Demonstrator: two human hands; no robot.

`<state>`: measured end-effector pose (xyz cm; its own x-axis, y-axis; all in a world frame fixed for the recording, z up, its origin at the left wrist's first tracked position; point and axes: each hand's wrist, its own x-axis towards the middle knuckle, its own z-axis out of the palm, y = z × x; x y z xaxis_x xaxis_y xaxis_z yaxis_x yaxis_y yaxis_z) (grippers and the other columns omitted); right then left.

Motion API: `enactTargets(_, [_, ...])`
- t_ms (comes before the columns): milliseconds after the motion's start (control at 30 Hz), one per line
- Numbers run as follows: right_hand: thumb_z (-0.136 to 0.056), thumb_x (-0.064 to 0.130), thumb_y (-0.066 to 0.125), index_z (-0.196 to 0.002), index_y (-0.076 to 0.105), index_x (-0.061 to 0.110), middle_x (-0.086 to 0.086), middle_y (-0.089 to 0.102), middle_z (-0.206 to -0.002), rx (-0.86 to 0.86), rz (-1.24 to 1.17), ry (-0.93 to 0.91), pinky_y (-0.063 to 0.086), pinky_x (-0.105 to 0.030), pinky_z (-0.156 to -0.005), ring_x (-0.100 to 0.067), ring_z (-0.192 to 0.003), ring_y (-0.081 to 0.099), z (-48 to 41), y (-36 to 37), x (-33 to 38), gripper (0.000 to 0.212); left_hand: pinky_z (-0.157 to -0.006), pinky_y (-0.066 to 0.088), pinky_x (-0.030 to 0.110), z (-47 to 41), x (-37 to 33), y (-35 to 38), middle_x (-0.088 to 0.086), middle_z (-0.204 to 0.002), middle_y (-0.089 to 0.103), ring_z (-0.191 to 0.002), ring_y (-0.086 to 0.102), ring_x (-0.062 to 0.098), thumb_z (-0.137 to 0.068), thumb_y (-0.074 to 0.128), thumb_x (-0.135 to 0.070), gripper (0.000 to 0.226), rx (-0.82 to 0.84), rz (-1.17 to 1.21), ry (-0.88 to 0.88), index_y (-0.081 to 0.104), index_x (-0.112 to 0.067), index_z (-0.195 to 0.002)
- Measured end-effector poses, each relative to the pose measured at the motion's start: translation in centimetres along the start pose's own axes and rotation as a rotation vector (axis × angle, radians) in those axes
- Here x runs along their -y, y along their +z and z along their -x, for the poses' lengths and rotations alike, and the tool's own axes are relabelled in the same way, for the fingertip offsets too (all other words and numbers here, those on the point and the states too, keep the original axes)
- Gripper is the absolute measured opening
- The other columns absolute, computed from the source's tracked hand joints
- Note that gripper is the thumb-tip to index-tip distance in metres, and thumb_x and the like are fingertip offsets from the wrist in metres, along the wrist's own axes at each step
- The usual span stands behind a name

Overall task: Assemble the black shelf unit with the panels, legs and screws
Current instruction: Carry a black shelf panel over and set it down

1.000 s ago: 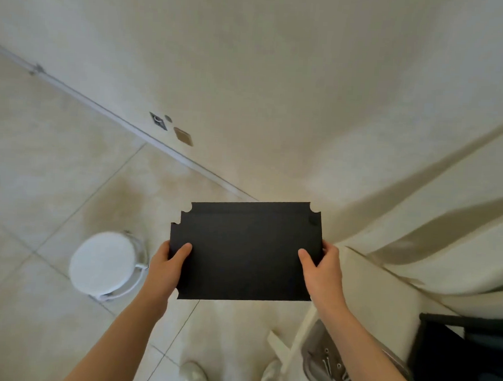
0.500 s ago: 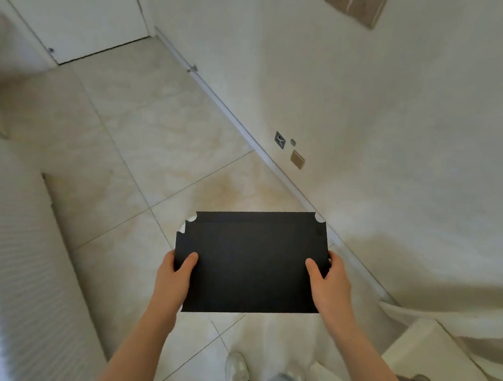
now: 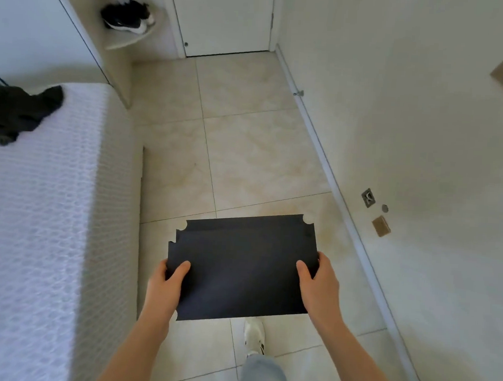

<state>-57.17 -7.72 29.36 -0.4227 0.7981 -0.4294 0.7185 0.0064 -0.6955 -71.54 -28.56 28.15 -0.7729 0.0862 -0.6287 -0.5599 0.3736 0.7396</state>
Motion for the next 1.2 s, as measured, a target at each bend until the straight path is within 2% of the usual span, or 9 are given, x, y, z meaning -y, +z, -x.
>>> enactTargets(67, [-0.099,0.027,0.052,-0.139,0.043,0.012,-0.006,0.055,-0.132,0.043,0.025,-0.028,0.045,-0.034,-0.1,-0.024,-0.119,0.054,-1.7,1.3,2.4,0.043,-0.077,0.056,0.038,-1.5,-1.4,-0.9,0.002,-0.112,0.068,-0.1,0.067,0.023,-0.098,0.061,-0.031,0.024,-0.033,0.032,-0.003,0.059,-0.019,-0.118])
enactTargets(167, [-0.1,0.026,0.052,-0.14,0.045,0.012,-0.006,0.055,-0.132,0.1,0.063,-0.069,0.045,-0.036,-0.102,-0.024,-0.12,0.054,-4.2,3.3,6.0,0.043,-0.071,0.052,0.031,-3.7,-3.4,-2.1,-0.002,-0.11,0.066,-0.098,0.064,0.017,-0.099,0.06,-0.028,0.023,-0.082,0.083,0.004,0.058,-0.018,-0.12])
enactTargets(400, [-0.1,0.023,0.05,-0.139,0.047,0.01,-0.006,0.057,-0.131,0.158,0.15,-0.137,0.043,-0.033,-0.101,-0.025,-0.12,0.054,-9.5,9.5,13.5,0.041,-0.073,0.052,0.033,-10.6,-7.1,-5.2,-0.002,-0.109,0.069,-0.099,0.066,0.018,-0.1,0.059,-0.027,0.012,-0.119,0.148,-0.04,0.062,-0.023,-0.11])
enactTargets(533, [-0.1,0.023,0.05,-0.139,0.047,0.01,-0.006,0.058,-0.13,0.167,0.18,-0.139,0.043,-0.034,-0.099,-0.026,-0.119,0.055,-11.8,13.5,17.5,0.041,-0.073,0.052,0.032,-15.8,-9.7,-7.7,-0.002,-0.112,0.068,-0.099,0.066,0.017,-0.1,0.06,-0.027,0.017,-0.099,0.148,-0.052,0.06,-0.02,-0.116])
enactTargets(733, [-0.101,0.021,0.049,-0.141,0.044,0.009,-0.008,0.055,-0.134,0.105,0.15,-0.044,0.041,-0.038,-0.104,-0.029,-0.123,0.052,-14.2,19.6,22.8,0.043,-0.069,0.052,0.027,-24.3,-15.2,-11.6,-0.005,-0.109,0.066,-0.095,0.065,0.012,-0.101,0.058,-0.025,0.02,0.021,0.068,-0.016,0.056,-0.021,-0.12])
enactTargets(833, [-0.101,0.021,0.049,-0.141,0.044,0.009,-0.008,0.056,-0.134,0.087,0.125,-0.002,0.042,-0.038,-0.103,-0.028,-0.122,0.053,-15.0,22.0,25.0,0.042,-0.073,0.052,0.029,-28.2,-17.8,-12.8,-0.003,-0.113,0.065,-0.095,0.064,0.012,-0.101,0.057,-0.026,0.027,0.059,0.009,-0.001,0.054,-0.018,-0.127])
enactTargets(1000, [-0.102,0.023,0.047,-0.143,0.043,0.01,-0.008,0.055,-0.135,0.062,0.099,0.08,0.042,-0.04,-0.104,-0.03,-0.123,0.053,-17.8,24.5,27.0,0.043,-0.091,0.05,0.038,-33.3,-21.1,-12.5,0.003,-0.126,0.062,-0.104,0.06,0.02,-0.102,0.054,-0.027,0.037,0.106,-0.065,0.012,0.05,-0.015,-0.137])
enactTargets(1200, [-0.101,0.022,0.048,-0.141,0.044,0.009,-0.009,0.056,-0.134,0.037,0.063,0.15,0.042,-0.04,-0.104,-0.03,-0.122,0.054,-23.4,26.3,27.9,0.041,-0.092,0.048,0.038,-39.7,-23.8,-9.2,0.001,-0.124,0.06,-0.101,0.058,0.018,-0.103,0.052,-0.029,0.039,0.133,-0.17,0.012,0.048,-0.015,-0.139])
